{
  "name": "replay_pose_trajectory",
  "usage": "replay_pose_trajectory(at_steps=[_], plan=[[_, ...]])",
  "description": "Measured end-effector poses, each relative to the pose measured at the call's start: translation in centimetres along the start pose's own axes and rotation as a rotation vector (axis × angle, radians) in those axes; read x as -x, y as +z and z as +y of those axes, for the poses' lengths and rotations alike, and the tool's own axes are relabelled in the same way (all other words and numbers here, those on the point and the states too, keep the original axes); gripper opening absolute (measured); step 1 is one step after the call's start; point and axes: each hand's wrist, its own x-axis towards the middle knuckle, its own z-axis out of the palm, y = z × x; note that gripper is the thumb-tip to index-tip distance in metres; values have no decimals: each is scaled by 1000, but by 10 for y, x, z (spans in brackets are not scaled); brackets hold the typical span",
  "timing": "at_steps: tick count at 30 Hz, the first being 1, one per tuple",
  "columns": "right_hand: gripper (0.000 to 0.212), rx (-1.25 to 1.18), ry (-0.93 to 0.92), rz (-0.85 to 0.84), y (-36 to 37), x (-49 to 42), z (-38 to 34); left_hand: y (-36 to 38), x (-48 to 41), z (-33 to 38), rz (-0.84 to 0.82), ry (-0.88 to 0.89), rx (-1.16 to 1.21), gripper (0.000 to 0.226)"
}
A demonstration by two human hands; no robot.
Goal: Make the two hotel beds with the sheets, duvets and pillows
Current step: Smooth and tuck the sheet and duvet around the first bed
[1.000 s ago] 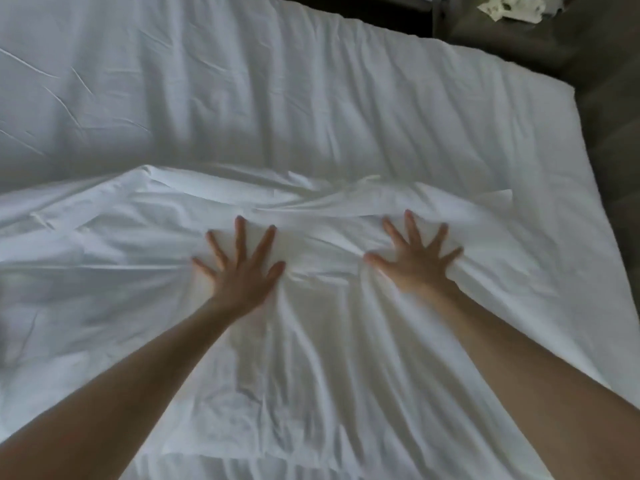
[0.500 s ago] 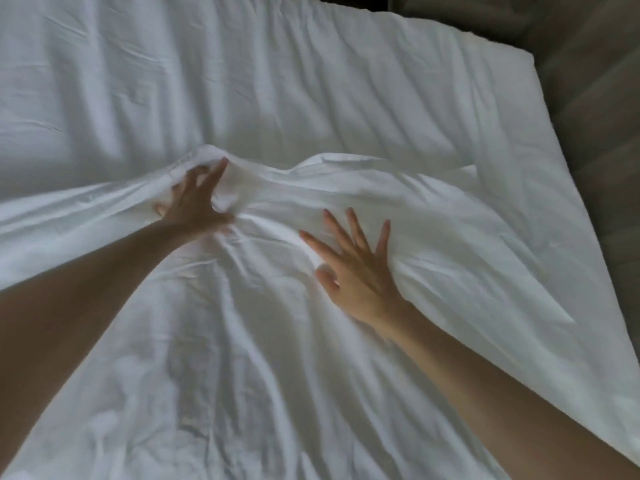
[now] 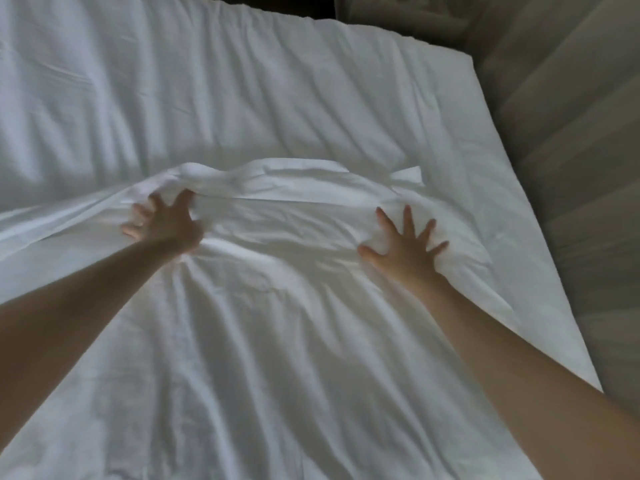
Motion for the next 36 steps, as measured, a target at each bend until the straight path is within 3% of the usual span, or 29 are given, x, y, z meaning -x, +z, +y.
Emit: replay_pose_trajectory(at_steps=[3, 5, 9, 14, 17, 20, 22, 24, 26, 28, 30, 33, 36], plan=[[52, -69, -195, 336, -11, 2, 0, 17, 37, 31, 113, 126, 47, 61], [45, -152, -114, 436, -26, -11, 7, 28, 56, 49, 92, 234, 71, 62], [44, -341, 233, 313, -46, -39, 33, 55, 71, 73, -117, 382, -40, 59], [51, -431, 491, 182, -44, -46, 65, 59, 60, 75, -232, 350, -109, 71], [59, -560, 523, 114, -42, -45, 75, 55, 55, 78, -237, 332, -61, 84], [23, -691, 436, 95, -46, -47, 82, 47, 46, 80, -253, 309, -26, 117], [29, -631, 392, 86, -49, -49, 86, 41, 38, 85, -291, 311, -40, 138], [20, -481, 338, 117, -49, -48, 86, 37, 32, 89, -314, 292, -77, 149], [9, -423, 300, 203, -49, -46, 86, 35, 33, 91, -330, 278, -94, 152], [16, -596, 358, 222, -55, -44, 87, 35, 33, 92, -334, 292, -125, 152], [30, -805, 494, 86, -64, -45, 90, 35, 33, 94, -346, 295, -144, 150], [33, -992, 656, -115, -64, -46, 93, 36, 31, 94, -351, 300, -164, 150], [34, -1083, 648, -91, -44, -51, 98, 39, 31, 93, -345, 321, -169, 149]])
